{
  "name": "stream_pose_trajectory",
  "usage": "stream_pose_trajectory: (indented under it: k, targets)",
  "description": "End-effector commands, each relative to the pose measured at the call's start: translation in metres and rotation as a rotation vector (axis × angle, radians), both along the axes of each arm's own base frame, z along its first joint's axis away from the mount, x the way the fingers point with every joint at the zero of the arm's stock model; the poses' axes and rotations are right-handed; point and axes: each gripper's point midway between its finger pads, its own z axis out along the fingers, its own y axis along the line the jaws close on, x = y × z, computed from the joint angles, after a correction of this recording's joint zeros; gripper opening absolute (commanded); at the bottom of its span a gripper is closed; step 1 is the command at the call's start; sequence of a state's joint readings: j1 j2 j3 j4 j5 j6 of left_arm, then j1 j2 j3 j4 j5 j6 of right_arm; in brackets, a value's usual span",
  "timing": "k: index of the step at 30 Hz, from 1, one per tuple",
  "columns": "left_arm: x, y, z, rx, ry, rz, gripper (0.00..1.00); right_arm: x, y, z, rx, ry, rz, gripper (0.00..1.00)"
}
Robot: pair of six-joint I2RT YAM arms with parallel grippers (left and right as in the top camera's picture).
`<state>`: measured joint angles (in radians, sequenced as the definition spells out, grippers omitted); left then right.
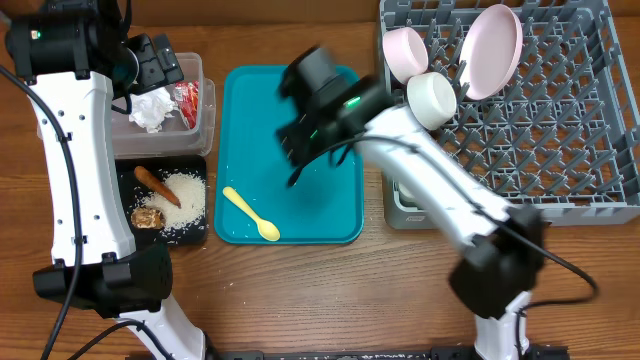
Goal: Sort waste into correct bins and load items into the dishwasher
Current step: 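Grasp the yellow spoon on the teal tray with the right gripper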
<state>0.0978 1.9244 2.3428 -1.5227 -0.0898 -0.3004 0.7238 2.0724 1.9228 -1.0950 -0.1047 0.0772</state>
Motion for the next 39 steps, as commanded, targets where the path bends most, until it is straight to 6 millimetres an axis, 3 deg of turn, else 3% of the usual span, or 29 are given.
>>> stream_pose_trajectory:
  k: [1, 3, 7, 13, 25, 33, 39]
  targets:
    - [-0.002, -0.004, 0.004, -0.006, -0.012, -0.002, 1.0, -0.029, 0.021, -0.034, -0.025, 0.073, 0.067, 0.73]
    - [-0.002, -0.004, 0.004, -0.006, -0.012, -0.002, 1.0, -0.045, 0.032, -0.051, -0.045, 0.092, 0.105, 0.72]
    - [-0.002, -0.004, 0.004, -0.006, -0.012, -0.003, 1.0, -0.068, 0.057, -0.062, -0.021, 0.094, 0.175, 0.72]
    - [-0.002, -0.004, 0.004, -0.006, -0.012, -0.002, 1.0, -0.079, 0.083, -0.075, 0.025, 0.059, 0.21, 0.69]
    - [-0.002, -0.004, 0.004, -0.006, -0.012, -0.002, 1.0, -0.089, 0.081, -0.133, 0.006, 0.124, 0.198, 0.47]
    - [-0.002, -0.004, 0.004, -0.006, -0.012, -0.002, 1.0, -0.087, 0.084, -0.145, 0.008, 0.135, 0.173, 0.32]
    - [-0.002, -0.004, 0.004, -0.006, -0.012, -0.002, 1.0, -0.088, 0.083, -0.154, -0.003, 0.147, 0.166, 0.13]
